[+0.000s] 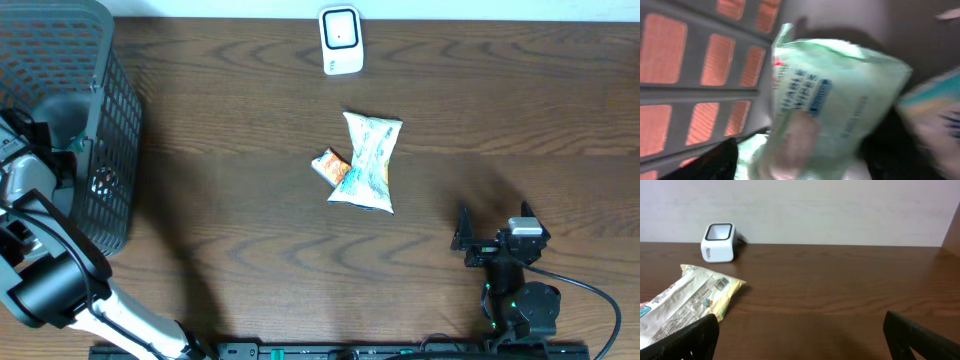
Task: Scan the item barcode
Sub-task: 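Reach into the basket and grasp the green wipes pack with the left gripper, then carry the green wipes pack toward the scanner and release it near the bags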
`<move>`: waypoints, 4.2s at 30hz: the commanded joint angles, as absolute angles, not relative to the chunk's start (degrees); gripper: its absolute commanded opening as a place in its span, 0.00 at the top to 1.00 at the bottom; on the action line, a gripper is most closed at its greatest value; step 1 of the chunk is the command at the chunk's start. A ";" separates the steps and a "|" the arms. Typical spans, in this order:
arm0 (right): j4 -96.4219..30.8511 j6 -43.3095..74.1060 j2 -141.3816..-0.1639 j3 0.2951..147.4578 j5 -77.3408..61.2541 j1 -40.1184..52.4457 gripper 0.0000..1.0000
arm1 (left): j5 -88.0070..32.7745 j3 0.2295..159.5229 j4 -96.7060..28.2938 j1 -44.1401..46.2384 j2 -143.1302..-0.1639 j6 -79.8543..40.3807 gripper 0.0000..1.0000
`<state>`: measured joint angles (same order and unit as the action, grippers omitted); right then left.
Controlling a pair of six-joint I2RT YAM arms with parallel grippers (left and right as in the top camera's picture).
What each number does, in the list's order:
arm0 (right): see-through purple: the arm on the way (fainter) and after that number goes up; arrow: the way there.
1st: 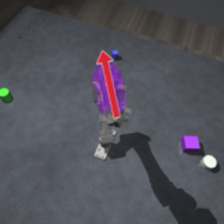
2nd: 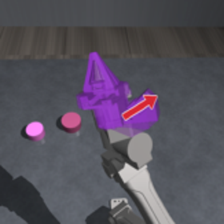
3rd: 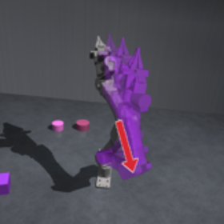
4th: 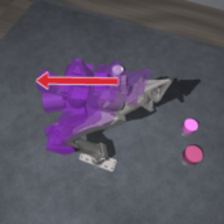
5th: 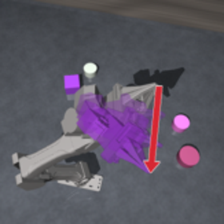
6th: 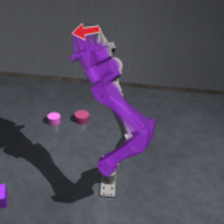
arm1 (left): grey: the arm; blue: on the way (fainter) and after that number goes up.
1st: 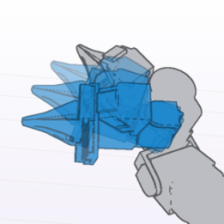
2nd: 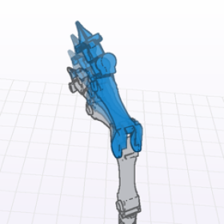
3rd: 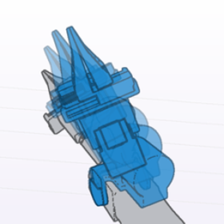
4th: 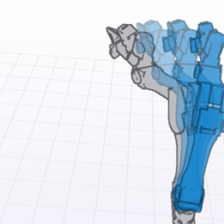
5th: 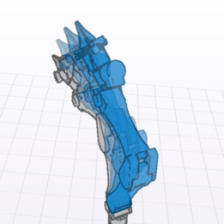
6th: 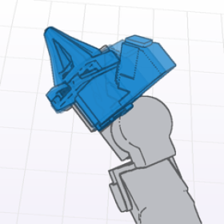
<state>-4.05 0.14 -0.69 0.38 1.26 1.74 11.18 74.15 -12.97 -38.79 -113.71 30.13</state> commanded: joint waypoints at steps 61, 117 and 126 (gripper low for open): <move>-4.29 -0.49 -0.32 0.32 1.30 1.91 0.01 | -43.90 73.30 -20.64 1.02 -70.81 -18.20 0.93; -4.29 -0.49 -0.32 0.32 1.30 1.91 0.01 | -13.21 73.19 -30.44 25.76 -108.16 -6.68 0.92; -4.29 -0.49 -0.32 0.32 1.32 1.91 0.01 | -14.24 73.19 -29.19 29.08 -108.25 -11.33 0.92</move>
